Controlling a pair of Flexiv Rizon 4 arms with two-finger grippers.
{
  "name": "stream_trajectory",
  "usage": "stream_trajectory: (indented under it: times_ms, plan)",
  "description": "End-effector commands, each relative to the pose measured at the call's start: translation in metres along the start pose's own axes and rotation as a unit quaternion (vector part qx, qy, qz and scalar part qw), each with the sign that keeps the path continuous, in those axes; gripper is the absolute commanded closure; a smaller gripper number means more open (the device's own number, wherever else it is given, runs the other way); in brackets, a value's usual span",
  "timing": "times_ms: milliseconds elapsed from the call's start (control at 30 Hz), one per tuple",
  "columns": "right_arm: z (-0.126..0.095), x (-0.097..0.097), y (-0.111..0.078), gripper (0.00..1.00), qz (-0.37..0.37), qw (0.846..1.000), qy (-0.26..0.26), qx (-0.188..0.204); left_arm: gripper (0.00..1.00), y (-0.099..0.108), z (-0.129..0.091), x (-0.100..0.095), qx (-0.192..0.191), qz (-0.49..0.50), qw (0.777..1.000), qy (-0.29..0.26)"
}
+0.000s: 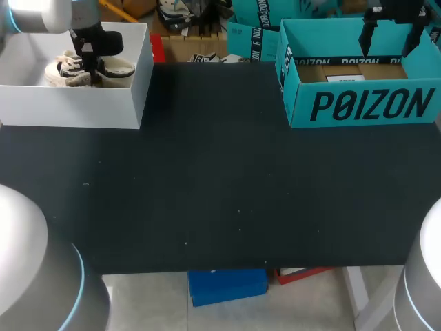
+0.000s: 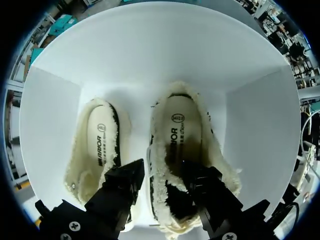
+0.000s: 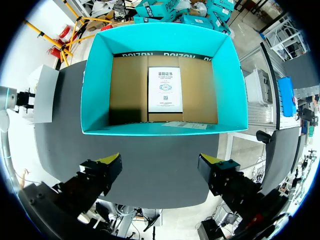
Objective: Take the shoe out of the shoebox, open the shoe tongue, remove and reinsert the insole, then place the shoe into the shoebox
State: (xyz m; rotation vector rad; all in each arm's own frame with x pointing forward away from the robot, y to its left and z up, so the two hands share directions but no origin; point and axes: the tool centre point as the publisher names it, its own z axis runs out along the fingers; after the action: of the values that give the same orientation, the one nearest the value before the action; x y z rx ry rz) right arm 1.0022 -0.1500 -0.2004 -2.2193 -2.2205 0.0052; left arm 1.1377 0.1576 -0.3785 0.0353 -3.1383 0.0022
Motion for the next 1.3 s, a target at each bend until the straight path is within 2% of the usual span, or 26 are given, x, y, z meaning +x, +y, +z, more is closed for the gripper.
stream_trajectory:
  times_ms: [33, 300, 367, 433, 467, 867, 1067, 1300]
  plan:
    - [0.000, 0.000, 0.000, 0.00, 0.000, 1.000, 0.000, 0.001, 0.53, -0.002, 0.011, 0.000, -0.003, 0.000, 1.000, 0.000]
    - [0.000, 0.000, 0.000, 0.00, 0.000, 1.000, 0.000, 0.001, 0.56, -0.003, 0.020, -0.004, -0.004, -0.014, 1.000, 0.002]
    - [0.000, 0.000, 0.000, 0.00, 0.000, 1.000, 0.000, 0.001, 0.60, -0.002, 0.020, -0.006, -0.004, -0.022, 1.000, 0.000]
    - [0.000, 0.000, 0.000, 0.00, 0.000, 1.000, 0.000, 0.001, 0.74, -0.001, 0.021, -0.009, -0.005, -0.031, 1.000, -0.001]
    - [0.000, 0.000, 0.000, 0.00, 0.000, 1.000, 0.000, 0.001, 1.00, 0.000, 0.021, -0.009, -0.005, -0.036, 0.999, 0.000]
    - [0.000, 0.000, 0.000, 0.00, 0.000, 1.000, 0.000, 0.001, 1.00, 0.010, 0.018, 0.001, -0.015, -0.062, 0.998, 0.007]
    - [0.000, 0.000, 0.000, 0.00, 0.000, 1.000, 0.000, 0.001, 1.00, 0.006, 0.001, 0.010, -0.016, -0.073, 0.997, 0.005]
    - [0.000, 0.000, 0.000, 0.00, 0.000, 1.000, 0.000, 0.001, 1.00, -0.003, -0.029, 0.018, -0.022, -0.078, 0.997, -0.009]
